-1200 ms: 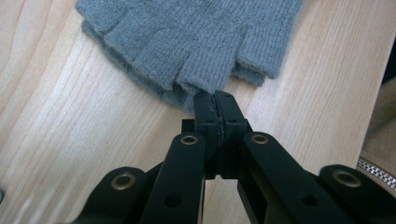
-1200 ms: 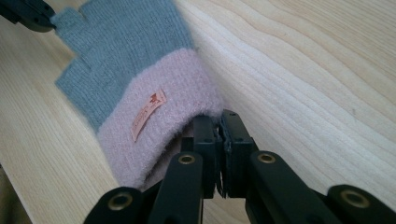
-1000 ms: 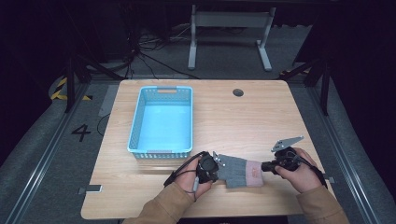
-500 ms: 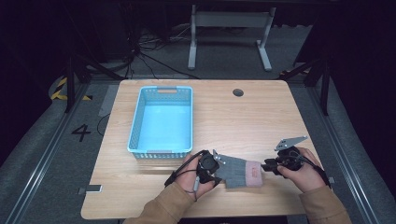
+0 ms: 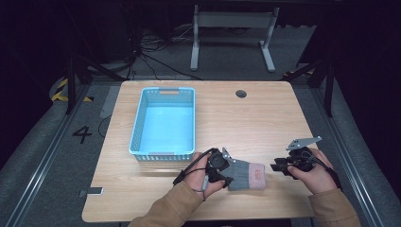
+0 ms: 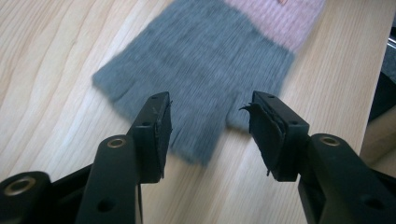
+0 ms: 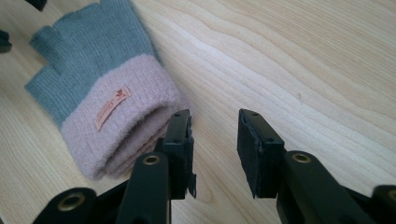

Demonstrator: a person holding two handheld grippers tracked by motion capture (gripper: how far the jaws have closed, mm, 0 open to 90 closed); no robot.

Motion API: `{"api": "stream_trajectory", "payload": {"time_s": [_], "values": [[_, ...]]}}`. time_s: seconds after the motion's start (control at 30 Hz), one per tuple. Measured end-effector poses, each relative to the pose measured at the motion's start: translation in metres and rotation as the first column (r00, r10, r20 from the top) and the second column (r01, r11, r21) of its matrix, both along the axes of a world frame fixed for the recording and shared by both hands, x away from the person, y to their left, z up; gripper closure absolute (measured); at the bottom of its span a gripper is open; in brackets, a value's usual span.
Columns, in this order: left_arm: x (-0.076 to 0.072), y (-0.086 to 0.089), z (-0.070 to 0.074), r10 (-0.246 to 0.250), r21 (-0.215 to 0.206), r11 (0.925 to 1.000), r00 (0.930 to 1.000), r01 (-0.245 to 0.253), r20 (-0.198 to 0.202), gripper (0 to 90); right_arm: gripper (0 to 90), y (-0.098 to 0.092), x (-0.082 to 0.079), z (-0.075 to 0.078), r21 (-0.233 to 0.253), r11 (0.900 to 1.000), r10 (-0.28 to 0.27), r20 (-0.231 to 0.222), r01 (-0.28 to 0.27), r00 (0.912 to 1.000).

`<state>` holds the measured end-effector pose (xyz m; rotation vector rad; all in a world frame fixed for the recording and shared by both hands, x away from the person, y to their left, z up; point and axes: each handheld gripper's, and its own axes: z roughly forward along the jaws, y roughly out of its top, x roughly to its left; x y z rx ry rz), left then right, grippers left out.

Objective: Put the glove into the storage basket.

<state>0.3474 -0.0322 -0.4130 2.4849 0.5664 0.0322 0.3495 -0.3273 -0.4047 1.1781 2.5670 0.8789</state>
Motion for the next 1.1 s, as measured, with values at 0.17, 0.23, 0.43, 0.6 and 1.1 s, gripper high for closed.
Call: {"api": "stream_trajectory", "payload": {"time_s": [0.17, 0.23, 0.43, 0.6, 1.1], "values": [[0.003, -0.008, -0.005, -0.011, 0.007, 0.9999, 0.9999, 0.011, 0.012, 45.8, 64.9, -0.004, 0.0, 0.001, 0.009, 1.0, -0.009, 0.001, 0.009, 1.0], [0.004, -0.01, -0.007, -0.014, 0.01, 0.9999, 0.9996, 0.013, 0.026, 43.5, 64.4, -0.005, 0.0, 0.001, 0.013, 1.0, -0.013, 0.003, 0.013, 0.9999], [0.008, -0.015, -0.013, -0.025, -0.006, 0.9997, 0.9989, 0.025, 0.041, 40.9, 63.5, -0.007, 0.0, 0.002, 0.014, 1.0, -0.013, 0.004, 0.013, 0.9999], [0.013, -0.02, -0.021, -0.035, -0.054, 0.9978, 0.9965, 0.039, 0.076, 32.2, 61.3, -0.006, 0.0, 0.001, 0.026, 1.0, -0.009, 0.004, 0.009, 1.0], [0.015, -0.028, -0.036, -0.015, -0.036, 0.9992, 0.9947, 0.019, 0.102, 19.3, 57.8, -0.004, 0.0, 0.001, 0.045, 0.999, -0.004, 0.011, 0.004, 0.9999]]}}
